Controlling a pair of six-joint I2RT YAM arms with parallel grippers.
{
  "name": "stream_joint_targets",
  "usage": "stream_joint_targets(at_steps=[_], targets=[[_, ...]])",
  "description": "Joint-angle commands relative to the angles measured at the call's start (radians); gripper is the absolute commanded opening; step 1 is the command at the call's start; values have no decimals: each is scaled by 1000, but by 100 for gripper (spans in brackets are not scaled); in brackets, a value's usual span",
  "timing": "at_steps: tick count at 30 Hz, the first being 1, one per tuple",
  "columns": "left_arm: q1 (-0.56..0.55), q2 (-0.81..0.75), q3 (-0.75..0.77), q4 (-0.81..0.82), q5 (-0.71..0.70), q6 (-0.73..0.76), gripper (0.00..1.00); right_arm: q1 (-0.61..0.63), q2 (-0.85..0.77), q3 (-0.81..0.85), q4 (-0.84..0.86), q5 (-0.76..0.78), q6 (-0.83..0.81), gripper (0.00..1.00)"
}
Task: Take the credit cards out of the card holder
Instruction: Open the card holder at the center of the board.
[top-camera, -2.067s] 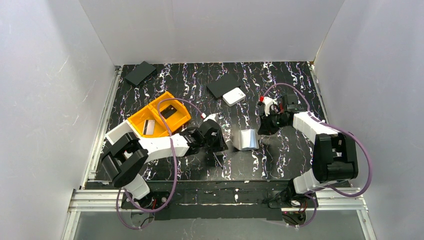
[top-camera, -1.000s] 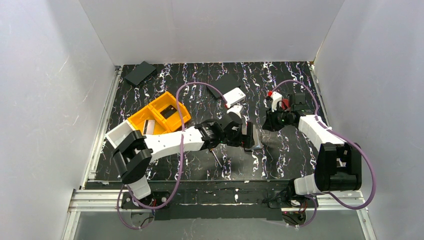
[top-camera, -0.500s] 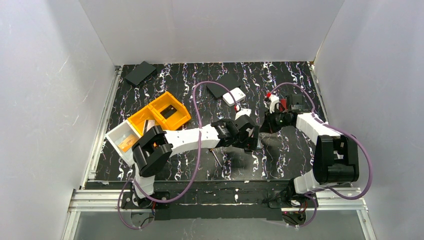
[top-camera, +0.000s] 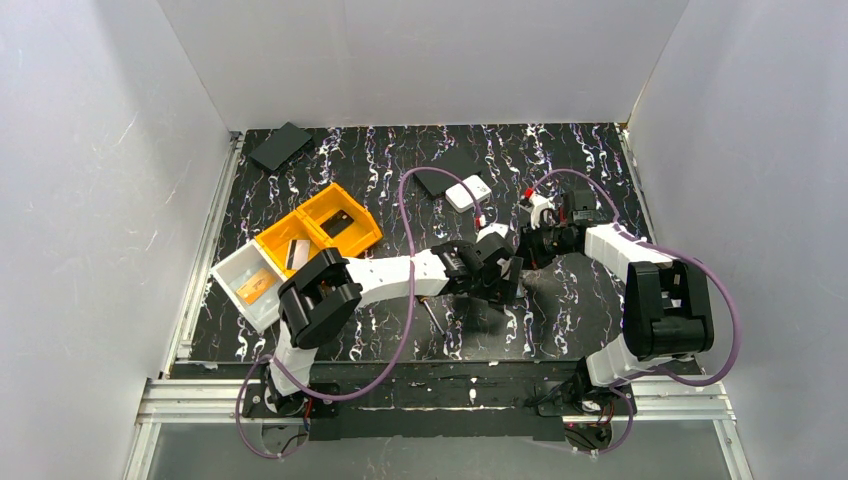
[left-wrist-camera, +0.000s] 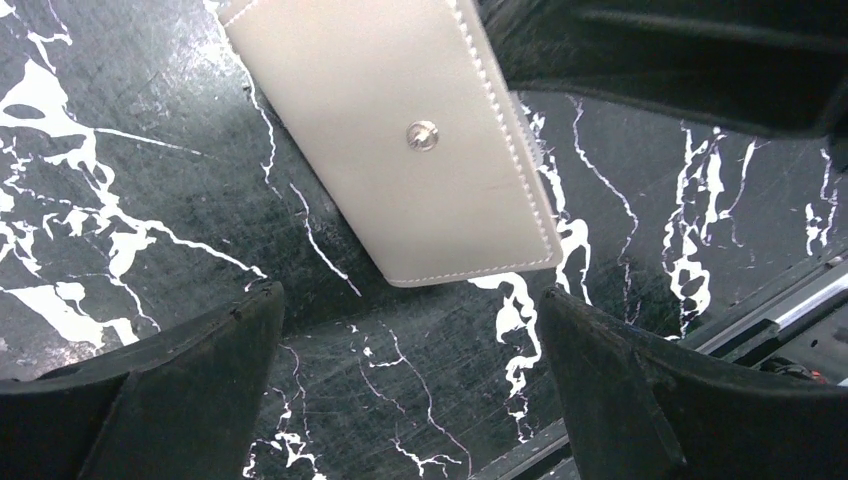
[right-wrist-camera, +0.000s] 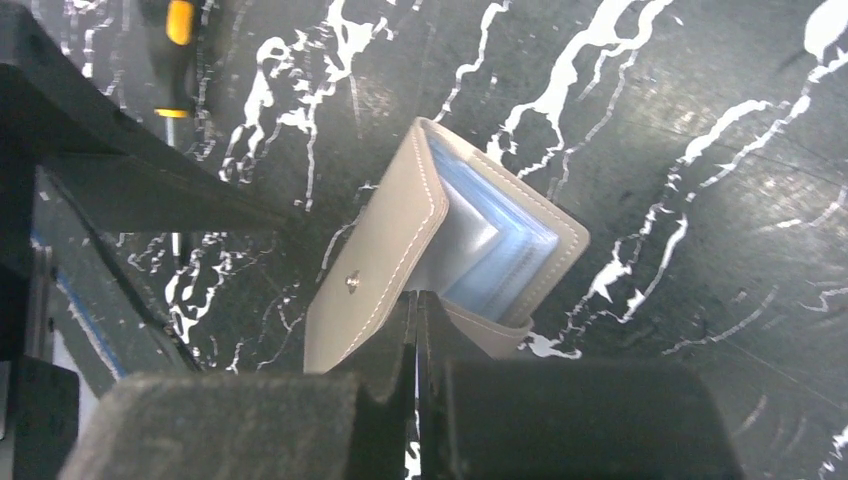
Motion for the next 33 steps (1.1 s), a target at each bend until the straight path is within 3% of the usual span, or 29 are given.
stream_joint_targets(at_steps=[1, 13, 18, 20, 24, 27, 33], targets=[[-3, -5, 55, -12, -10, 8, 98, 5, -2, 11, 0, -139, -2, 1], [15, -28, 46, -32, -52, -58, 96, 29, 36, 4, 8, -282, 7, 1], [45, -43, -16, -19, -46, -92, 73, 31, 52, 9, 2, -272, 4, 1], [55, -60, -49, 1, -41, -98, 47, 31, 51, 14, -8, -246, -6, 1], [82, -76, -90, 27, 3, -110, 23, 31, 32, 20, -23, -135, -32, 1], [98, -90, -140, 62, 30, -138, 17, 31, 15, 10, -11, -44, -38, 3], [132, -130, -256, 216, 129, -209, 18, 45, 39, 11, -21, 41, -65, 5]])
